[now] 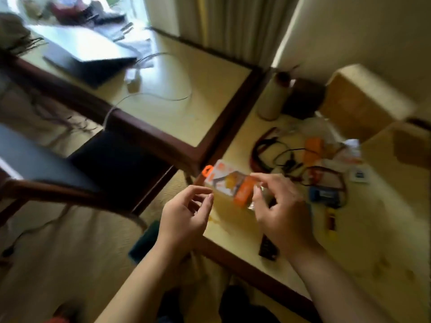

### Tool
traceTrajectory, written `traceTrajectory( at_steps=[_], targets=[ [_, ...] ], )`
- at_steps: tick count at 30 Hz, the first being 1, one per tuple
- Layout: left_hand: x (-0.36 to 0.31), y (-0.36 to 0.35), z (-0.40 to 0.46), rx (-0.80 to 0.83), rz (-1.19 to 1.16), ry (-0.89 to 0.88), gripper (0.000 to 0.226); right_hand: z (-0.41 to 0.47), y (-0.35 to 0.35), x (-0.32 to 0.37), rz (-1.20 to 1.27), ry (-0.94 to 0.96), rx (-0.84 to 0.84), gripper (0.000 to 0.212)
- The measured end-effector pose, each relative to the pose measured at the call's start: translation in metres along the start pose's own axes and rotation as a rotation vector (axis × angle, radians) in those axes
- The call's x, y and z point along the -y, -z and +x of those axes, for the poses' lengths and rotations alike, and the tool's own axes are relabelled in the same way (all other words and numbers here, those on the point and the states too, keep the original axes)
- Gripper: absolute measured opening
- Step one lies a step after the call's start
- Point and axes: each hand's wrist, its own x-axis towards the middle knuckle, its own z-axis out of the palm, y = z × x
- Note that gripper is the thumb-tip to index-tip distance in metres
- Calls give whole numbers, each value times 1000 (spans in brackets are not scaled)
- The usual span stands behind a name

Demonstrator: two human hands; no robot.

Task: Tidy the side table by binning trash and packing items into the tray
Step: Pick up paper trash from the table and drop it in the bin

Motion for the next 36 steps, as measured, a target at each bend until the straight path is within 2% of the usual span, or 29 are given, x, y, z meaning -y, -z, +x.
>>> traceTrajectory(
  at_steps=[4, 8, 13, 18, 21, 26, 30, 36],
  targets=[
    [-52, -64, 12, 135, 3, -120, 10, 0, 74, -56, -65, -101, -119, 25],
    [-99, -110, 15, 262, 56, -158, 14, -10, 125, -103, -138, -181, -82, 24],
    [-132, -145, 24, 329, 196, -173, 11, -10, 156, -144, -177, -405, -17, 30],
    [-149, -173, 58, 374, 286, -120, 11, 9, 162, -157, -133, -486, -16, 32],
    [-149, -196, 87, 429, 357, -132, 12, 24, 159, -162, -127, -535, 40, 39],
    [-149, -242, 141, 493, 490, -227, 25, 55, 151, -184, -92, -566, 140, 44],
    [-152, -276, 192, 501, 643, -333, 28, 80, 142, -207, -152, -619, 160, 51],
    [-147, -322, 264, 516, 754, -359, 26, 119, 123, -242, -255, -630, 190, 51]
  ],
)
